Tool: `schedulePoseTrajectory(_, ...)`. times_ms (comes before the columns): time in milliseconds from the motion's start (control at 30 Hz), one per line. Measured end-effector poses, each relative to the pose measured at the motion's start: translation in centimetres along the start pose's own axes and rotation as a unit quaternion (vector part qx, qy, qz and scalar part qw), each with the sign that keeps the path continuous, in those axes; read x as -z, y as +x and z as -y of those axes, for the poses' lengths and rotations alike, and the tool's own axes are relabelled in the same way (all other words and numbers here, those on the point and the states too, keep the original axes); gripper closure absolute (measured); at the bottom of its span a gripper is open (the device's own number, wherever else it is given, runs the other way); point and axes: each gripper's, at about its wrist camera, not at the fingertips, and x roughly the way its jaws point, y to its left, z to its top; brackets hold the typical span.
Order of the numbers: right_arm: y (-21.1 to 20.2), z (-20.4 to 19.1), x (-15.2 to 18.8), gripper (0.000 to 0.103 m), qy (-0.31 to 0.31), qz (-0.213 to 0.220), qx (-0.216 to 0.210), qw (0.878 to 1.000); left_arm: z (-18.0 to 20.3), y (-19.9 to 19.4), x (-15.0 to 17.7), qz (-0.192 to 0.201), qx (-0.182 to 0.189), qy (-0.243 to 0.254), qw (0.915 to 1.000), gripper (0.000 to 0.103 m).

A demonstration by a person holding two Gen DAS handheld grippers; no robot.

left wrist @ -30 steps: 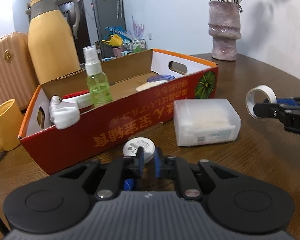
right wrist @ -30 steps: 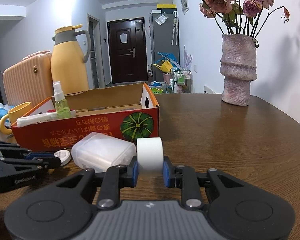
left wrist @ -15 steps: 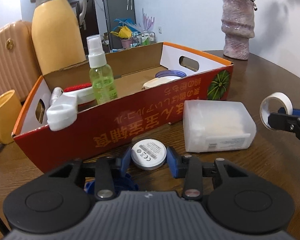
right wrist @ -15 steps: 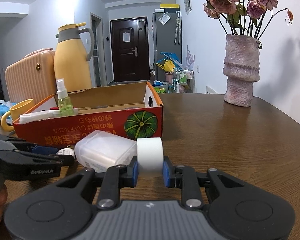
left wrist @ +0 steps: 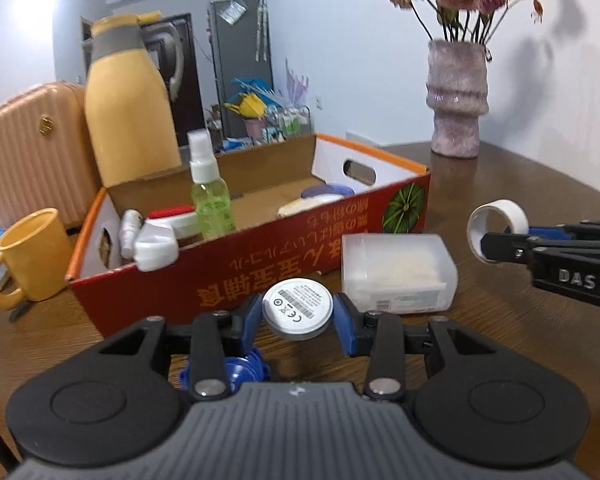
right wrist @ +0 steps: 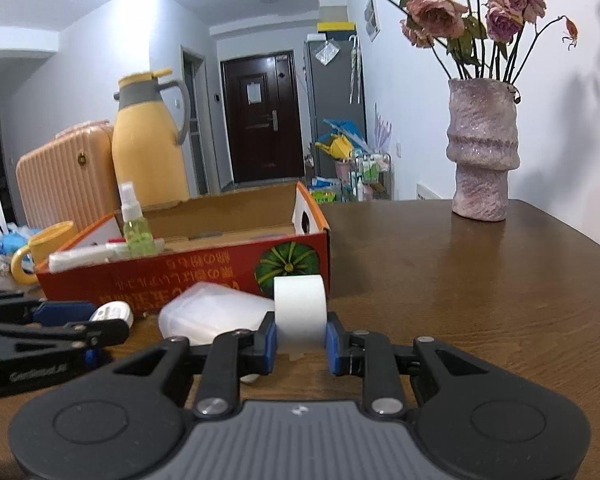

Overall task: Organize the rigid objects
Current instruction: 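Carry the white puck and tape roll over the cardboard box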

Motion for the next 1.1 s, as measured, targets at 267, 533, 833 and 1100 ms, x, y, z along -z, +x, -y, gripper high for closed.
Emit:
schedulePoseTrajectory(267, -0.8, -1.4, -0.1, 0.079, -0.006, 0.054, -0.001, 0.999, -1.1, -3.9, -1.2, 0.052, -0.005, -0.04, 0.9978, 0.063)
schedulePoseTrajectory(533, -0.2, -3.2, -0.6, 0.079, 0.004, 0.077, 0.007, 0.997, -4.3, -4.7, -2.9, 0.075, -0.033, -0.091, 0.9925, 0.063)
schedulePoseTrajectory(833, 1.7, -6.0, -1.6, 0.079, -0.013, 0.108, 0.025, 0.994, -8.0, -3.4, -4.2, 0.079, -0.065, -0.132, 0.9859, 0.063)
schedulePoseTrajectory(1100, 4.1, -7.4, -3.1, 0.079, -0.002, 0.124, 0.028, 0.992, -10.1, -1.5, -5.2, 0.077, -0.093, -0.146, 0.9819, 0.063)
